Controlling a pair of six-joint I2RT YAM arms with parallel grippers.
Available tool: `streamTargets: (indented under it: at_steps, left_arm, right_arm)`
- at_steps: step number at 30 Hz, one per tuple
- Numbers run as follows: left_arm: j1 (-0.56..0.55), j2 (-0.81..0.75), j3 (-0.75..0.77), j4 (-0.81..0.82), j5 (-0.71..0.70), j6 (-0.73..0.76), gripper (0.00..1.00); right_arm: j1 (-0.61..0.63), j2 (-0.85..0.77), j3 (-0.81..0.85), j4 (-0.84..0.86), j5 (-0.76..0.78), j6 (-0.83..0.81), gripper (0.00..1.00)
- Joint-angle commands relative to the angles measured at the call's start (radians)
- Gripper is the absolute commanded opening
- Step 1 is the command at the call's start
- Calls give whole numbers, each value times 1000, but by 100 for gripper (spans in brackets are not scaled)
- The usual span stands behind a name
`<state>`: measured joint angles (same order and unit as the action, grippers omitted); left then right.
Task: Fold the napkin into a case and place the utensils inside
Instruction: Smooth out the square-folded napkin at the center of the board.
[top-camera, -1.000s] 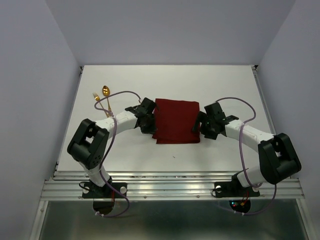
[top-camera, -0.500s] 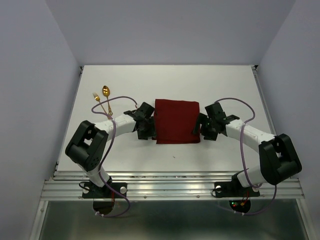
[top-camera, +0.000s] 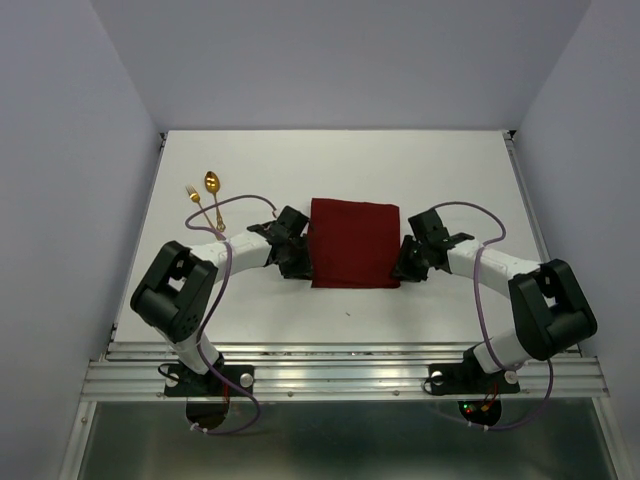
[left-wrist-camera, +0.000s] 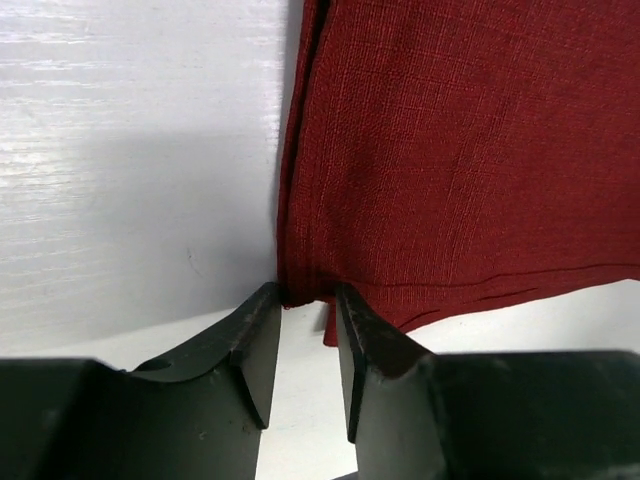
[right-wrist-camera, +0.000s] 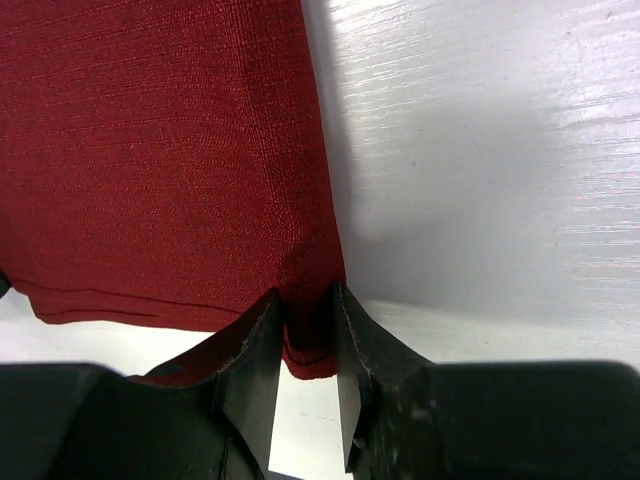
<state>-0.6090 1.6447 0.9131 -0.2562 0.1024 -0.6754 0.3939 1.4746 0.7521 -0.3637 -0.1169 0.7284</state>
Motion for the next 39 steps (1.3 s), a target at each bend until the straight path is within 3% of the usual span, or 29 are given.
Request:
streamTargets:
  at_steps: [1, 4, 5, 7, 21, 35, 39]
  left_arm:
    - [-9, 12, -31, 35, 31, -19, 36]
    - [-12, 24, -29, 35, 26, -21, 20]
    - [-12, 23, -28, 35, 25, -23, 20]
    - [-12, 21, -22, 28, 10, -23, 0]
    - [-12, -115, 110, -126, -90, -12, 0]
    - [-15, -174, 153, -132, 14, 2, 0]
    - [-15, -190, 171, -141, 54, 13, 0]
  right_arm:
    - [-4, 7, -10, 52, -17, 14, 31]
    - [-4, 9, -17, 55, -15, 12, 30]
    - [-4, 7, -19, 55, -15, 12, 29]
    - [-4, 4, -23, 57, -12, 14, 29]
    - [-4, -20, -28, 78, 19, 60, 28]
    - [-4, -63, -16, 83, 26, 100, 32]
    - [-4, -92, -2, 83, 17, 123, 24]
